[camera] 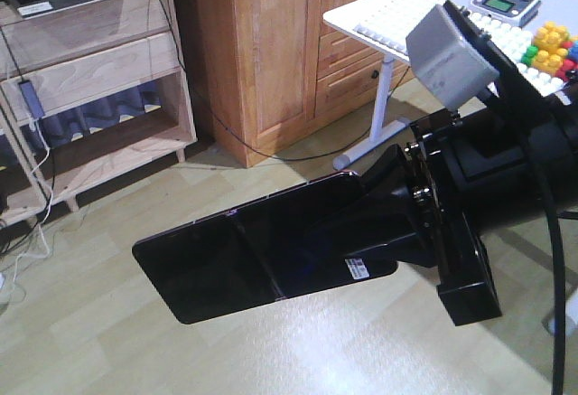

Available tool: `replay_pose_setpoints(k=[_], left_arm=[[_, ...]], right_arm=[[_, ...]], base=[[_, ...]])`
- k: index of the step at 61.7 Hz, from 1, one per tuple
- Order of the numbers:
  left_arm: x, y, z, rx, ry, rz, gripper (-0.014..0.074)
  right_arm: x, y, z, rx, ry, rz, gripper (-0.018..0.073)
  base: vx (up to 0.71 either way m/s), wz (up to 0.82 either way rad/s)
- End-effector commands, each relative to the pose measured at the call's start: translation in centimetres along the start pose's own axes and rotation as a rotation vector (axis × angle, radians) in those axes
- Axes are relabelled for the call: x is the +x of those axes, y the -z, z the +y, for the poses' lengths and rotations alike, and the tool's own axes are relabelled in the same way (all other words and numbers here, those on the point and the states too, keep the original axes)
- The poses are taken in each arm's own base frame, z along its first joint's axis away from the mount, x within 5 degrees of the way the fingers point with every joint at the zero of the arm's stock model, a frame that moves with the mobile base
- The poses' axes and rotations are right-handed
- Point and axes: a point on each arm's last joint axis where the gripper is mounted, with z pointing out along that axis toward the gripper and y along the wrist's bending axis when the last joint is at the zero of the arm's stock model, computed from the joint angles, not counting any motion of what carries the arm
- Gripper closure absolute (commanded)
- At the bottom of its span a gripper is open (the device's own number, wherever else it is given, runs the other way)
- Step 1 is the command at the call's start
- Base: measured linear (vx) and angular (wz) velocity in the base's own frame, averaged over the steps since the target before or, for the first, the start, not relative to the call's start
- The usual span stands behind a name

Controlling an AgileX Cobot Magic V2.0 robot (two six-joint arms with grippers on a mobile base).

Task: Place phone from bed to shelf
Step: 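Carry the phone with the right gripper up to the shelf with the laptop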

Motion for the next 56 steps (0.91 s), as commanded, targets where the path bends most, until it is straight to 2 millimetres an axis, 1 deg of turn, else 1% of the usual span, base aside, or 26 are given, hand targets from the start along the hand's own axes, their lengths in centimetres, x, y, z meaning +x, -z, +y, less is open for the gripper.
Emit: replay_pose_setpoints(k=[1, 56], left_arm=[[-1.44, 0.3, 0.19, -0.014, 0.015, -0.106, 0.0595], [-1.44, 0.3, 0.19, -0.014, 0.015, -0.106, 0.0595]], right_arm=[[-1.15, 1.05, 1.59, -0.055, 0.02, -0.076, 0.0561], [-1.15, 1.05, 1.59, -0.055, 0.02, -0.076, 0.0561]], base=[[0.39, 0.02], [0.4, 0.07]])
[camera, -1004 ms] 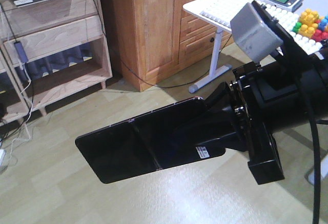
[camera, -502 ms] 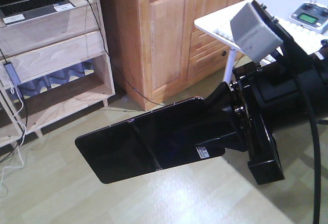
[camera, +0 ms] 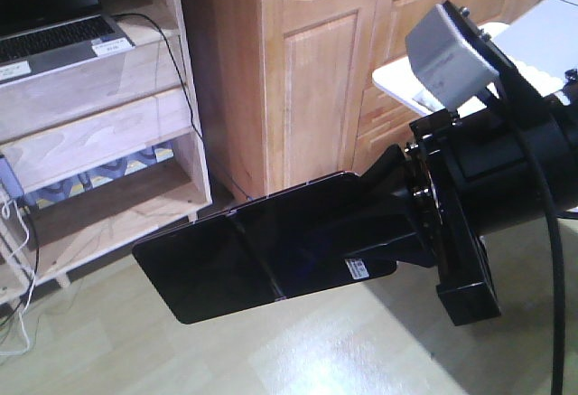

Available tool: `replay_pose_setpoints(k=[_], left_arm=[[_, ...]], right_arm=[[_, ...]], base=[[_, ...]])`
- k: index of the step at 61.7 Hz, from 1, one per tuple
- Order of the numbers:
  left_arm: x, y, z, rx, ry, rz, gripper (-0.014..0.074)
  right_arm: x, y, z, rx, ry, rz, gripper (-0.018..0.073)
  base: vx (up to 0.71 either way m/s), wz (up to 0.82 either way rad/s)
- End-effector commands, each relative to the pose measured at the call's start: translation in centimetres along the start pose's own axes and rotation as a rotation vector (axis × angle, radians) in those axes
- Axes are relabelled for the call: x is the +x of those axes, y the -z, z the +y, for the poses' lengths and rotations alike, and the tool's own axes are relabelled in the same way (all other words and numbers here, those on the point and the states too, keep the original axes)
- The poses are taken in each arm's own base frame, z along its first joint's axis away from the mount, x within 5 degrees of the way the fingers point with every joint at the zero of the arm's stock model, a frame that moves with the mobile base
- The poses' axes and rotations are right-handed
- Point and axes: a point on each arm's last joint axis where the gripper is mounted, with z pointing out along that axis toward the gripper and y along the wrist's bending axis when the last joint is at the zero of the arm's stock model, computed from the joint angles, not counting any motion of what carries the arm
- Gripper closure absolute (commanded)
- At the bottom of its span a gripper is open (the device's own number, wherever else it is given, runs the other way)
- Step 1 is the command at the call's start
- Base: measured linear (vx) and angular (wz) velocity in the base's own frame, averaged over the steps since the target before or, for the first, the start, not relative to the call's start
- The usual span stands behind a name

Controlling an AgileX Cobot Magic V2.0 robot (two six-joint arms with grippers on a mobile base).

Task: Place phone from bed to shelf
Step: 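Carry the phone with the right gripper up to the shelf with the laptop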

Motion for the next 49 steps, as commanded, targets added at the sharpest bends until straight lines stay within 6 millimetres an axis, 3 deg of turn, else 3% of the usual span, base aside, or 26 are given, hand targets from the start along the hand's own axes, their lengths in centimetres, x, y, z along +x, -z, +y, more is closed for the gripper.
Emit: replay_pose_setpoints(k=[1, 49], left_arm=[[-1.44, 0.3, 0.19, -0.014, 0.015, -0.106, 0.0595], [-1.44, 0.3, 0.19, -0.014, 0.015, -0.106, 0.0595]], right_arm=[[-1.15, 1.05, 1.59, -0.055, 0.02, -0.076, 0.0561], [-1.15, 1.05, 1.59, -0.055, 0.02, -0.076, 0.0561]], base=[[0.4, 0.05], [0.37, 0.21]])
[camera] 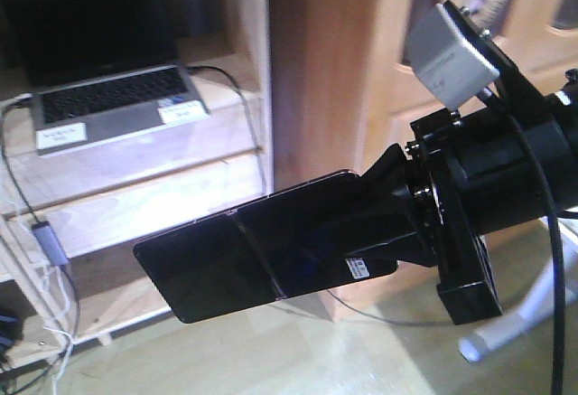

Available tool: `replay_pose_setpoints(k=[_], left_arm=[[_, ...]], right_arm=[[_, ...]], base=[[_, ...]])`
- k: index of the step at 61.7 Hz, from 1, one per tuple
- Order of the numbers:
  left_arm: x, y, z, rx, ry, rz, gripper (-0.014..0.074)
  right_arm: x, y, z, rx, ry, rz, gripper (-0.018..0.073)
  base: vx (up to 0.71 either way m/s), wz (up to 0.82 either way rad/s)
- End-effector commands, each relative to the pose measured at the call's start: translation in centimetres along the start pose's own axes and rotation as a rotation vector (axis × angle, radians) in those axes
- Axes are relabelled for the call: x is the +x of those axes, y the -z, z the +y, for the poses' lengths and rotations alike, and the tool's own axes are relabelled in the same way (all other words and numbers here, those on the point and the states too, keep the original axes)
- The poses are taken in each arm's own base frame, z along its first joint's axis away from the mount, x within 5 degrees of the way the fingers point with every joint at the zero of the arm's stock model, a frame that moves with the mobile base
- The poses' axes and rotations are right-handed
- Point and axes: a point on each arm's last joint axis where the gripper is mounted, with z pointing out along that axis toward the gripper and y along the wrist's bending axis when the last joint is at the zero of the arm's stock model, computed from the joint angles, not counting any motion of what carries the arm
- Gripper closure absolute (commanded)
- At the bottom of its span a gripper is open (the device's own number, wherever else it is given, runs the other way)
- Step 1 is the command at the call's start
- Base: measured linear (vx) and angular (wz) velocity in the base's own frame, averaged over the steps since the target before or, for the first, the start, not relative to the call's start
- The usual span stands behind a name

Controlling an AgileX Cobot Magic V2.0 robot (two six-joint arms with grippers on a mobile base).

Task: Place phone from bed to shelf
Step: 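Carry the phone with the right gripper up to the shelf with the laptop, then hold the phone with the right gripper in front of the laptop shelf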

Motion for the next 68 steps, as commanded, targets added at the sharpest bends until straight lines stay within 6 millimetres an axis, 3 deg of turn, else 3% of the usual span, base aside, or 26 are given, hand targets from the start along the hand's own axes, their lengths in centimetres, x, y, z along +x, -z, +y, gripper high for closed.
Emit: replay_pose_setpoints(k=[1, 68], left_arm=[[-1.44, 0.3, 0.19, -0.014, 0.015, -0.106, 0.0595], [-1.44, 0.3, 0.19, -0.014, 0.015, -0.106, 0.0595]], right_arm=[[-1.16, 1.05, 1.59, -0.056, 0.02, -0.077, 0.0561], [-1.16, 1.05, 1.59, -0.056, 0.02, -0.077, 0.0561]], base=[[0.34, 0.38], [0.28, 0.27]])
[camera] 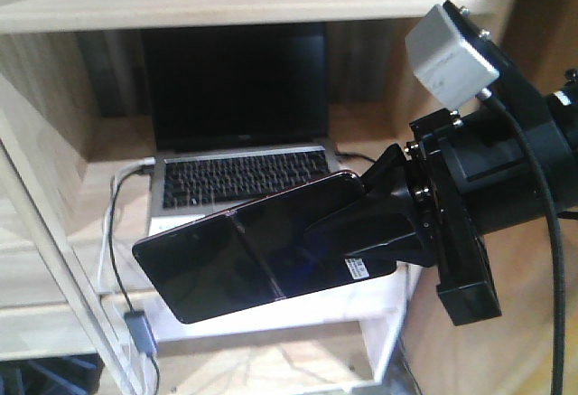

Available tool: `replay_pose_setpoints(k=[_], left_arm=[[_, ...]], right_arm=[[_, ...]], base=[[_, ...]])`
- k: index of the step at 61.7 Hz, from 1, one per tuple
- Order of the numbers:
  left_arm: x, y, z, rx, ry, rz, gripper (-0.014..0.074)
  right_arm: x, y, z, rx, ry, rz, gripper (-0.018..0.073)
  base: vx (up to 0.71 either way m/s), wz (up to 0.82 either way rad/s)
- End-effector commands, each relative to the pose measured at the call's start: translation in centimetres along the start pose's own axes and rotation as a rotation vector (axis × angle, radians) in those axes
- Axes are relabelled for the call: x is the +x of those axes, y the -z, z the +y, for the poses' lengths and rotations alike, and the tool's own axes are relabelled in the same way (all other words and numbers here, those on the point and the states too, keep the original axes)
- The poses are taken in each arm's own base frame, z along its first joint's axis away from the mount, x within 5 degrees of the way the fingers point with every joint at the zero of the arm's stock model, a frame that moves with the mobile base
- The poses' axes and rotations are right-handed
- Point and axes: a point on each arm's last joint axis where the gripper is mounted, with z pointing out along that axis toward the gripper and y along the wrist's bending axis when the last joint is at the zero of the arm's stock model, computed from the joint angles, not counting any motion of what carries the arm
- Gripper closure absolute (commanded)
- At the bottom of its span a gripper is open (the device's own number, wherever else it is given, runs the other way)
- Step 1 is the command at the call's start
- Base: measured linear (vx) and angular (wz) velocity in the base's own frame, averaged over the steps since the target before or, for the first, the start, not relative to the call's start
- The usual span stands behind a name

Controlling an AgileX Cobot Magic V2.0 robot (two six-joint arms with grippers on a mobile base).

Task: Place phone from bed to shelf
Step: 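Hold the phone with the right gripper in front of the laptop shelf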

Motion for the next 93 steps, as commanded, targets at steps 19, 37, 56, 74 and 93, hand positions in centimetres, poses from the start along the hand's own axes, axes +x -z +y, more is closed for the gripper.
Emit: replay_pose_setpoints(k=[19, 37, 56, 74, 93], left_arm=[[-1.44, 0.3, 0.19, -0.014, 0.015, -0.106, 0.0595], [-1.44, 0.3, 0.19, -0.014, 0.015, -0.106, 0.0595], [-1.44, 0.3, 0.19, -0.014, 0.015, -0.106, 0.0595], [-1.44, 0.3, 0.19, -0.014, 0.015, -0.106, 0.0595], [-1.44, 0.3, 0.19, -0.014, 0.015, -0.106, 0.0595]], right_arm=[[-1.15, 1.05, 1.6, -0.056, 0.02, -0.075, 0.0561], [-1.15, 1.05, 1.6, -0.056, 0.02, -0.075, 0.0561], [-1.15, 1.05, 1.6, -0.056, 0.02, -0.075, 0.0561], [-1.15, 1.05, 1.6, -0.056, 0.02, -0.075, 0.0561], [-1.15, 1.05, 1.6, -0.056, 0.02, -0.075, 0.0561]], base=[[0.2, 0.13], [0.15, 0.09], [0.09, 0.02], [0.03, 0.0], [0.0, 0.0]])
